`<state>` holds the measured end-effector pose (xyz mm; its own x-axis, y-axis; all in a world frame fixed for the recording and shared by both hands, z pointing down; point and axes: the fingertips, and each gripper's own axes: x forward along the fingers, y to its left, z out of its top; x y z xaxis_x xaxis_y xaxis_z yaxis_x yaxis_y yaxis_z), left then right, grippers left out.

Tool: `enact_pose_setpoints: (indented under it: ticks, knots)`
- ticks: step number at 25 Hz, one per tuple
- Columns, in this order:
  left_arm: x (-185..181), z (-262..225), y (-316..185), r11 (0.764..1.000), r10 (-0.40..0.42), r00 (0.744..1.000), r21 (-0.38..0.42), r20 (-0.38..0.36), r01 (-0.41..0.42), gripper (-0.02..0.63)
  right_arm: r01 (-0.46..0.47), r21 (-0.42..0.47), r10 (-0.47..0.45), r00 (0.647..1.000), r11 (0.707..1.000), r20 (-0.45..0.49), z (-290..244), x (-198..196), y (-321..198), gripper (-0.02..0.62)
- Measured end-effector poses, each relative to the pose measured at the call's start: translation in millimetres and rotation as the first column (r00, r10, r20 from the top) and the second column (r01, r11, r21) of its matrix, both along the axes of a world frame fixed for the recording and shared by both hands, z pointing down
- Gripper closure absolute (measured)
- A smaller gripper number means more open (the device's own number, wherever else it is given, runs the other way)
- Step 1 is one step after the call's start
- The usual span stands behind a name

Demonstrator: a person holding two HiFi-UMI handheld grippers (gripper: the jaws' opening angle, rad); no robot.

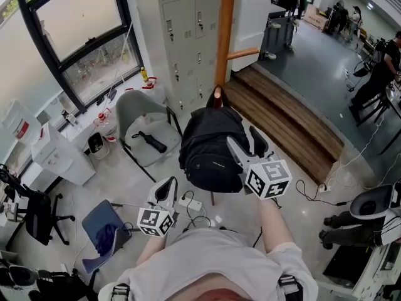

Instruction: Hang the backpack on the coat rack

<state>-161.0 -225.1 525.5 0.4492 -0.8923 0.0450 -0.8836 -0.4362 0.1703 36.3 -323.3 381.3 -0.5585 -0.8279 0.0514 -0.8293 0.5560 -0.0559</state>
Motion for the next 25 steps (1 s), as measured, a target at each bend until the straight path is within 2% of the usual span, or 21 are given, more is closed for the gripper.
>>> enact_pose_setpoints:
  ticks: [6, 11, 14, 19, 25]
  knots:
    - [9, -2, -4, 1.0, 0.024, 1.0, 0.007, 0.005, -0.024, 0.597, 0.024, 0.065, -0.027, 0.998, 0.998, 0.048, -13, 6, 30, 0.301]
    - [19, -3, -4, 0.999, 0.052, 0.999, 0.01, 0.009, -0.053, 0.597, 0.031, 0.044, -0.037, 0.992, 0.999, 0.118, 12, 13, 48, 0.313]
    - [26, -4, -4, 0.997, 0.071, 0.997, 0.015, 0.011, -0.071, 0.597, -0.001, 0.032, -0.003, 0.992, 0.999, 0.128, 30, 19, 59, 0.404]
    - [36, -5, -5, 0.996, 0.092, 0.996, 0.016, 0.012, -0.092, 0.597, -0.035, 0.015, 0.034, 0.995, 0.999, 0.093, 57, 25, 72, 0.573]
    - [43, -4, -4, 0.995, 0.101, 0.995, 0.015, 0.012, -0.101, 0.597, -0.031, -0.019, 0.032, 0.997, 0.999, 0.068, 80, 25, 79, 0.586]
